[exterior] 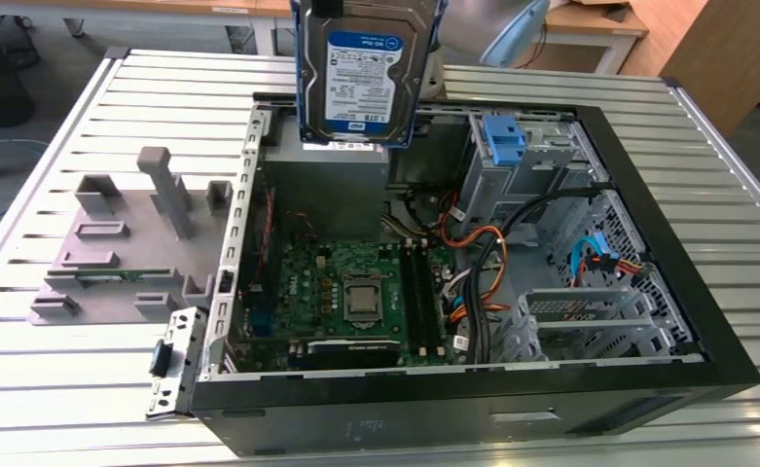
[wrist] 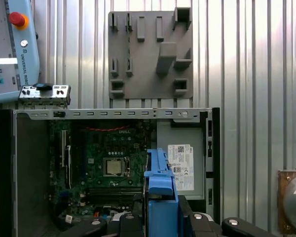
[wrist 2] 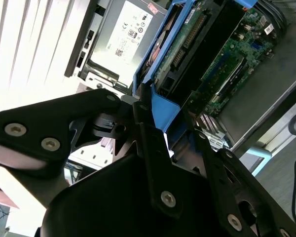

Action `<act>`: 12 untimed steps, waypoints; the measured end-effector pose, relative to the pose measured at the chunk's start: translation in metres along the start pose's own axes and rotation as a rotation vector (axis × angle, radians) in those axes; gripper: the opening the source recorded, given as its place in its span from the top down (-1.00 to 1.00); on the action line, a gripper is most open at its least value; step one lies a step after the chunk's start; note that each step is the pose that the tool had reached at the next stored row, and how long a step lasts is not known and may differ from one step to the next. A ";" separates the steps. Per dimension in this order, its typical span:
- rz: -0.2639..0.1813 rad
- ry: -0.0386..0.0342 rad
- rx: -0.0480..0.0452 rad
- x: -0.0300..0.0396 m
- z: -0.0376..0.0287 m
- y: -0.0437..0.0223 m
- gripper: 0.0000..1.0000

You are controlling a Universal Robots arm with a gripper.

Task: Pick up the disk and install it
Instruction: 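Pick up the disk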

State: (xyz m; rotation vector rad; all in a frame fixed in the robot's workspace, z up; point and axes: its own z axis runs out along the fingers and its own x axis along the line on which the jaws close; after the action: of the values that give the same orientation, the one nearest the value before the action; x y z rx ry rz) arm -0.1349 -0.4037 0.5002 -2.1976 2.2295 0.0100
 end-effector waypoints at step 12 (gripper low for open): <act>0.000 -0.0001 0.0001 0.0035 0.0000 -0.0001 0.27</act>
State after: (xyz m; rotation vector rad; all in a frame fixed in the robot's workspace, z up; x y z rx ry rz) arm -0.1348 -0.4072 0.5001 -2.1974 2.2295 0.0100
